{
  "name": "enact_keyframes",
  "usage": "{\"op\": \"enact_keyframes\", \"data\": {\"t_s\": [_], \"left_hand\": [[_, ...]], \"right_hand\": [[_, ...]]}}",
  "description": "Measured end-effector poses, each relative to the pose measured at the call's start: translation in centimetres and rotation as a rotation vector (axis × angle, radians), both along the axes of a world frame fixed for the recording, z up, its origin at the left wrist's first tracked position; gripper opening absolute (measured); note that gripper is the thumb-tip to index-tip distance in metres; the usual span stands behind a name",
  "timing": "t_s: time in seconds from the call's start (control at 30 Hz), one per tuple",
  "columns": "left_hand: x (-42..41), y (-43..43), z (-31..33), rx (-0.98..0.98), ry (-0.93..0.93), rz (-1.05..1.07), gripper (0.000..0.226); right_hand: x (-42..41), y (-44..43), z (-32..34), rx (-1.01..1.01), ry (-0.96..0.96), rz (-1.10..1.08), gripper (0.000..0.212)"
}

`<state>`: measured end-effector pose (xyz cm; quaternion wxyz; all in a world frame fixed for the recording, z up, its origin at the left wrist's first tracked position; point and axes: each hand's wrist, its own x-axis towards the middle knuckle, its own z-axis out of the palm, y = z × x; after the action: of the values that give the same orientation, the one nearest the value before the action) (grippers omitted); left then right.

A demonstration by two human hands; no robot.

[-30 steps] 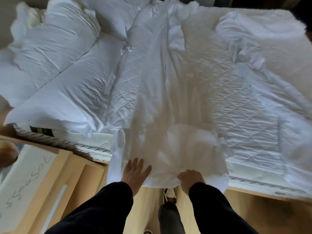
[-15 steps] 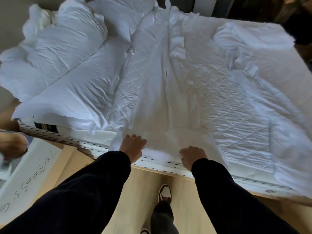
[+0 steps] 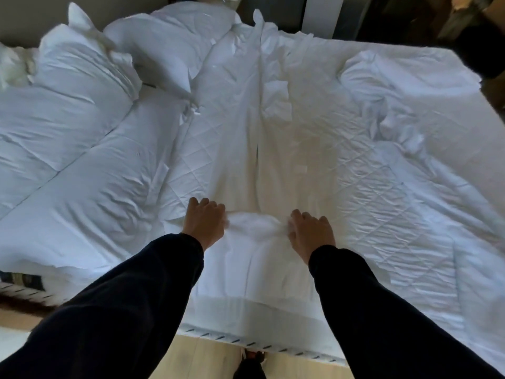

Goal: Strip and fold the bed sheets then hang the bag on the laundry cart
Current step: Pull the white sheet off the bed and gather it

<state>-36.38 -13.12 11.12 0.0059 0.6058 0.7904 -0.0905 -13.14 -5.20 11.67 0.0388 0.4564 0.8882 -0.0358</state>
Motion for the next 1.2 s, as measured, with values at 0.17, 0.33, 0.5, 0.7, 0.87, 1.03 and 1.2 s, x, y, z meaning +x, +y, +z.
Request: {"op": "enact_keyframes", "data": {"t_s": [0.17, 0.33, 0.5, 0.7, 0.87, 1.03, 1.2], "left_hand": [[-3.4, 6.7, -1.5, 0.099, 0.004, 0.059, 0.036], [-4.3, 5.2, -6.0, -0.087, -0.244, -0.101, 0.060], [-1.4, -0.3, -10.9, -0.468, -0.310, -0.203, 0.103], [0.7, -3.0, -15.8, -0.525, -0.189, -0.133, 0.130], [1.3, -2.7, -16.8, -0.514, -0.227, -0.070, 0.100], [0.8, -2.4, -14.8, -0.529, -0.299, -0.071, 0.073], [1.7, -3.5, -12.7, -0.437, -0.264, -0.040, 0.078]], "right_hand": [[-4.4, 8.0, -0.6, 0.043, -0.017, -0.009, 0.047], [-5.3, 8.0, -4.5, -0.185, -0.054, 0.056, 0.064], [-3.2, 3.5, -10.4, -0.517, -0.323, 0.173, 0.102], [-1.9, -0.5, -14.4, -0.394, -0.443, 0.157, 0.114], [-2.2, -0.4, -16.0, -0.430, -0.390, 0.100, 0.072], [-2.3, -0.2, -14.6, -0.424, -0.249, 0.078, 0.044], [-1.9, -1.0, -11.5, -0.325, -0.208, 0.057, 0.035]]}}
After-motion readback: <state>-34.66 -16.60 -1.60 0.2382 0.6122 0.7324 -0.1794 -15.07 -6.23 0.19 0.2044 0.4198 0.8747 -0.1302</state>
